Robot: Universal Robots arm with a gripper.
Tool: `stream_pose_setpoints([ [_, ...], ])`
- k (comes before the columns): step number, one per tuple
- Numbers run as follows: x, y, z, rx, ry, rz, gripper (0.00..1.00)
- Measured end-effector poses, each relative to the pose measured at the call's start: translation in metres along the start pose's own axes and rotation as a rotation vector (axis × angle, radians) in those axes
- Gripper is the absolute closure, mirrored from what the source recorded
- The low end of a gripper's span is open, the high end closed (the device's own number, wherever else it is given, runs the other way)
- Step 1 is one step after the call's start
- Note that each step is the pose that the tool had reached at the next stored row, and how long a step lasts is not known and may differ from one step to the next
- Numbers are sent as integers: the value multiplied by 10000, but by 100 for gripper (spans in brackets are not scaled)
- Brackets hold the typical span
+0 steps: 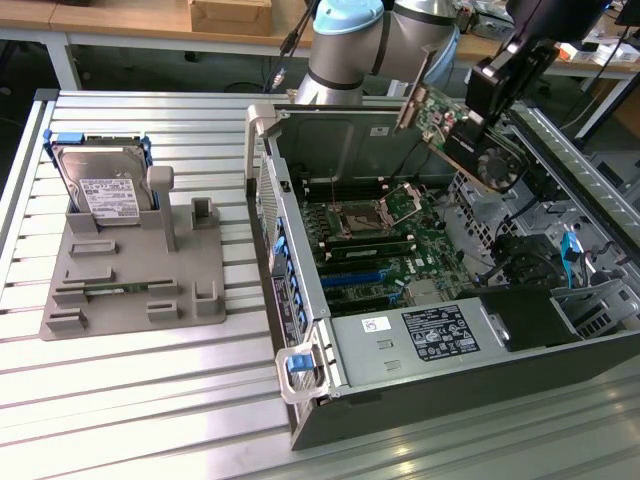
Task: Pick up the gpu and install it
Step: 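Insert the gpu into the slot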
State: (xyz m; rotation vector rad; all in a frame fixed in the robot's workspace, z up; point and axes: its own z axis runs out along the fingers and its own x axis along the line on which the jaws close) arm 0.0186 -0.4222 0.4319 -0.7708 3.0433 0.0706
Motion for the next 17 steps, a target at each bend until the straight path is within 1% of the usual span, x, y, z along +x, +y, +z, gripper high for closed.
stream_pose_setpoints([
  [8,0,0,0,-10,34,-794,73],
  [12,0,0,0,-17,58,-1339,73],
  [17,0,0,0,-23,79,-1825,73],
])
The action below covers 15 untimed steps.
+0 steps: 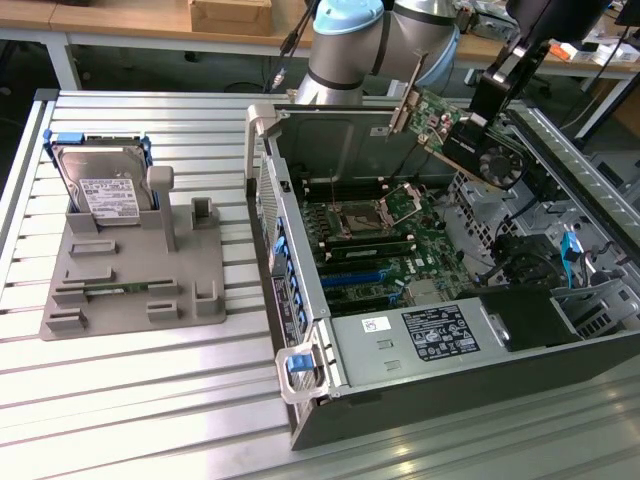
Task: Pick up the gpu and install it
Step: 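Insert the gpu into the slot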
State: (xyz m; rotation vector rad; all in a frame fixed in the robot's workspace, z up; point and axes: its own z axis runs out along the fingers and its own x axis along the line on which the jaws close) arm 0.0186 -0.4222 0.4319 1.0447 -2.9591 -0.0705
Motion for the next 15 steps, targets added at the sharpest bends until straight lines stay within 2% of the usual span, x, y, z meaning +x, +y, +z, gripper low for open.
stream_pose_setpoints([
  [15,0,0,0,-18,64,-1480,73],
])
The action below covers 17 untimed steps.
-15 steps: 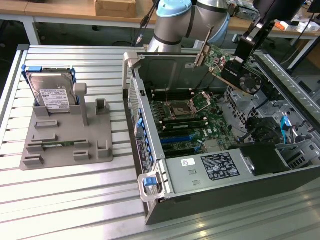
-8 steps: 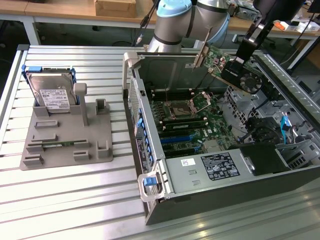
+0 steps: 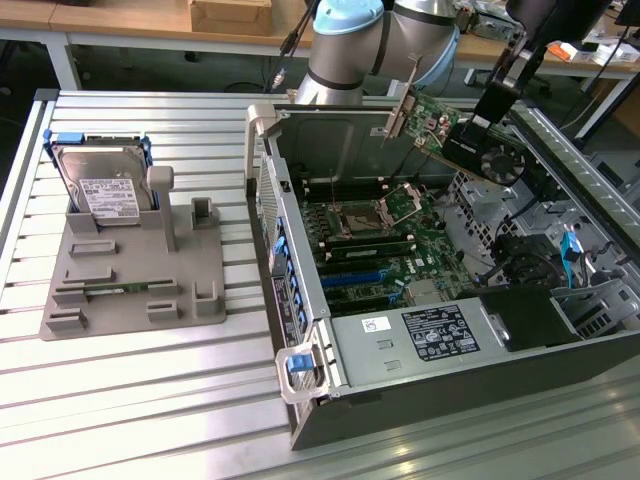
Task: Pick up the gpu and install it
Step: 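Insert the gpu into the slot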
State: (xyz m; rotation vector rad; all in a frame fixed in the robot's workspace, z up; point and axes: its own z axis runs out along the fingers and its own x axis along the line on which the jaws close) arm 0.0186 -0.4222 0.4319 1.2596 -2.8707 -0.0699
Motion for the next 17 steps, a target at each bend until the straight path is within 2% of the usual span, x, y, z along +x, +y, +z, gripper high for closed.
stream_pose_setpoints([
  [17,0,0,0,-23,78,-1799,73],
])
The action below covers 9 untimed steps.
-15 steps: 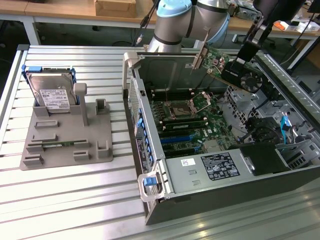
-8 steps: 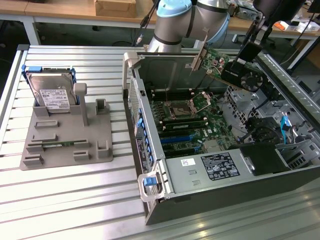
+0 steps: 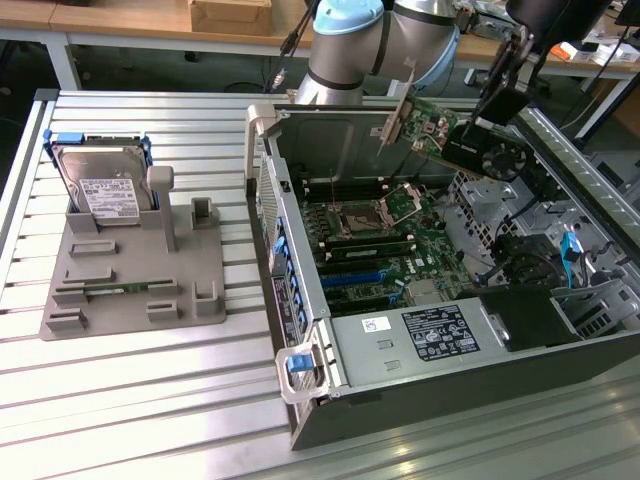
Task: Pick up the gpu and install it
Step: 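Insert the gpu into the slot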
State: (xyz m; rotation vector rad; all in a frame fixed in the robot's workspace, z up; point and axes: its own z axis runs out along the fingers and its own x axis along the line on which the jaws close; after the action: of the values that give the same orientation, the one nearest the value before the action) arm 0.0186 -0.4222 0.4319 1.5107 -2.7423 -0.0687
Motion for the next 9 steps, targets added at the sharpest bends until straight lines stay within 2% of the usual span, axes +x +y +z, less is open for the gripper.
stream_pose_setpoints([
  [9,0,0,0,-13,46,-1047,73],
])
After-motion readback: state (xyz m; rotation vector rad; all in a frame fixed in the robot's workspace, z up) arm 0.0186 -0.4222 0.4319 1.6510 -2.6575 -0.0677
